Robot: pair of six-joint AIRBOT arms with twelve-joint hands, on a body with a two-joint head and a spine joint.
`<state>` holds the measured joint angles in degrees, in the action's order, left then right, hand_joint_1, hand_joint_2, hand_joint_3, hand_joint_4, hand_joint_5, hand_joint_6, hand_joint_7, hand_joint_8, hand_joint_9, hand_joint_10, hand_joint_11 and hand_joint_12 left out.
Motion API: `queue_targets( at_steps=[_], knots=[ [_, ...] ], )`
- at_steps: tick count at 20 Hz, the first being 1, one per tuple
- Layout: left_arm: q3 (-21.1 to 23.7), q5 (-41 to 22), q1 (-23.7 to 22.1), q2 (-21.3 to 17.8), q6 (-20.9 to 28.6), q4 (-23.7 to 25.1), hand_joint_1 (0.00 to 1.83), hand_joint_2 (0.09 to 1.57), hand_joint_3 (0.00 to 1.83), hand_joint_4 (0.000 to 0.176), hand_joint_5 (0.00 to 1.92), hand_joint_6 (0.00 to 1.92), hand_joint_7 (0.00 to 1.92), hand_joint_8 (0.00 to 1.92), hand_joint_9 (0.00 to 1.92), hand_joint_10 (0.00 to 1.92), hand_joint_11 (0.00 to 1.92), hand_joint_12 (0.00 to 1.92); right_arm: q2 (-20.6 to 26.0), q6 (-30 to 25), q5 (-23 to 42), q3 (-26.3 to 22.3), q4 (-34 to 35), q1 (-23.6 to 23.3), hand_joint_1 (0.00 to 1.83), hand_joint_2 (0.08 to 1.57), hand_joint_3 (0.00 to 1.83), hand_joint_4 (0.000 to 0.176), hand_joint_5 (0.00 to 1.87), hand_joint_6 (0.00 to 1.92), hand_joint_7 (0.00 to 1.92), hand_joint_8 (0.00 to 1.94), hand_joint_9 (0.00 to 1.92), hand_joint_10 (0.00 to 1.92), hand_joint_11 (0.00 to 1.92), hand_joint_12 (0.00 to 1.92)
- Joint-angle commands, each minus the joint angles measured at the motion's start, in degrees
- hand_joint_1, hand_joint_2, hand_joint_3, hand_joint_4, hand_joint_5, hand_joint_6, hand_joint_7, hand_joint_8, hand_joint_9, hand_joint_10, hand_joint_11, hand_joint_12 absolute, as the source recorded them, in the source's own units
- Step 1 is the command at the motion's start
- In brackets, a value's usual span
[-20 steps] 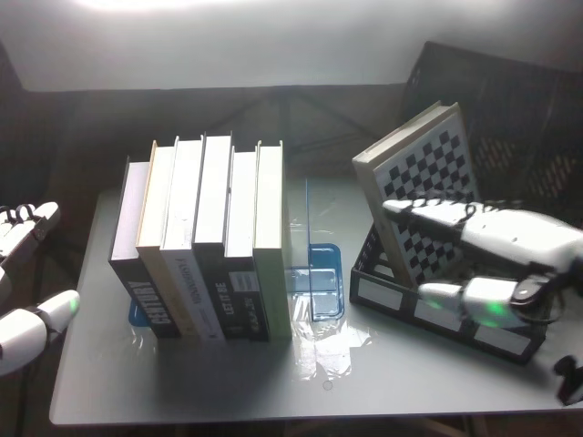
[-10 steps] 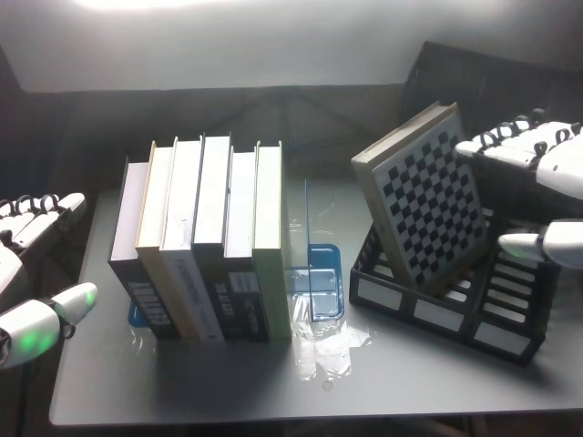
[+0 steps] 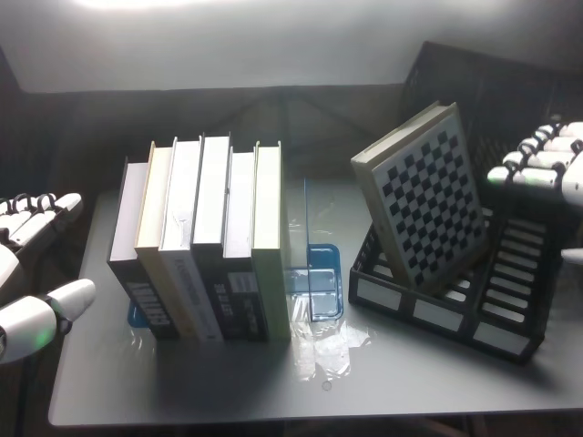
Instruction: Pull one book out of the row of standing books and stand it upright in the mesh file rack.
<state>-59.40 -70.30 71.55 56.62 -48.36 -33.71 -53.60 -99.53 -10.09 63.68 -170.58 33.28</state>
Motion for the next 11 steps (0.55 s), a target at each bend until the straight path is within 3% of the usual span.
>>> queue_targets(
  at_steps=[1, 4, 5, 7, 9, 11],
  knots=[
    [-0.5, -6.8, -0.4, -0.3, 0.0, 0.2, 0.15, 1.39, 0.00, 0.047, 0.02, 0.01, 0.00, 0.00, 0.00, 0.00, 0.00, 0.00, 1.5, 0.7, -4.3, -0.5, -2.0, -0.7, 0.59, 1.29, 0.00, 0.000, 0.00, 0.00, 0.00, 0.00, 0.00, 0.00, 0.00, 0.00],
    [-0.6, -6.9, -0.4, -0.4, 0.1, 0.1, 0.15, 1.39, 0.00, 0.045, 0.02, 0.01, 0.00, 0.00, 0.00, 0.00, 0.00, 0.00, 4.2, 2.4, -5.1, -3.0, -2.0, -0.7, 0.59, 1.29, 0.00, 0.000, 0.00, 0.00, 0.00, 0.00, 0.00, 0.00, 0.00, 0.00],
    [-0.7, -6.9, -0.4, -0.4, 0.1, 0.1, 0.14, 1.40, 0.00, 0.067, 0.00, 0.00, 0.00, 0.00, 0.00, 0.00, 0.00, 0.00, 4.6, 2.4, -5.5, -3.3, -2.0, -0.8, 0.52, 1.29, 0.00, 0.000, 0.00, 0.00, 0.00, 0.00, 0.00, 0.00, 0.00, 0.00],
    [-0.7, -7.1, -0.5, -0.4, 0.4, 0.3, 0.18, 1.39, 0.00, 0.077, 0.00, 0.00, 0.00, 0.00, 0.00, 0.00, 0.00, 0.00, 5.5, 2.2, -5.6, -4.0, -2.0, -1.3, 0.43, 1.34, 0.01, 0.000, 0.00, 0.00, 0.00, 0.00, 0.00, 0.00, 0.00, 0.00],
    [-1.0, -6.5, -1.2, -0.5, 0.4, 1.3, 0.22, 1.40, 0.00, 0.071, 0.00, 0.00, 0.00, 0.00, 0.00, 0.00, 0.00, 0.00, 7.6, 2.4, -6.2, -5.7, -2.0, -1.6, 0.55, 1.33, 0.00, 0.000, 0.00, 0.00, 0.00, 0.00, 0.00, 0.00, 0.00, 0.00],
    [-1.0, -5.6, -2.1, -0.9, 0.3, 2.9, 0.26, 1.40, 0.00, 0.050, 0.02, 0.01, 0.00, 0.00, 0.00, 0.00, 0.00, 0.00, 8.9, 2.4, -6.7, -6.8, -2.0, -1.6, 0.50, 1.32, 0.00, 0.000, 0.00, 0.00, 0.00, 0.00, 0.00, 0.00, 0.00, 0.00]
  ],
)
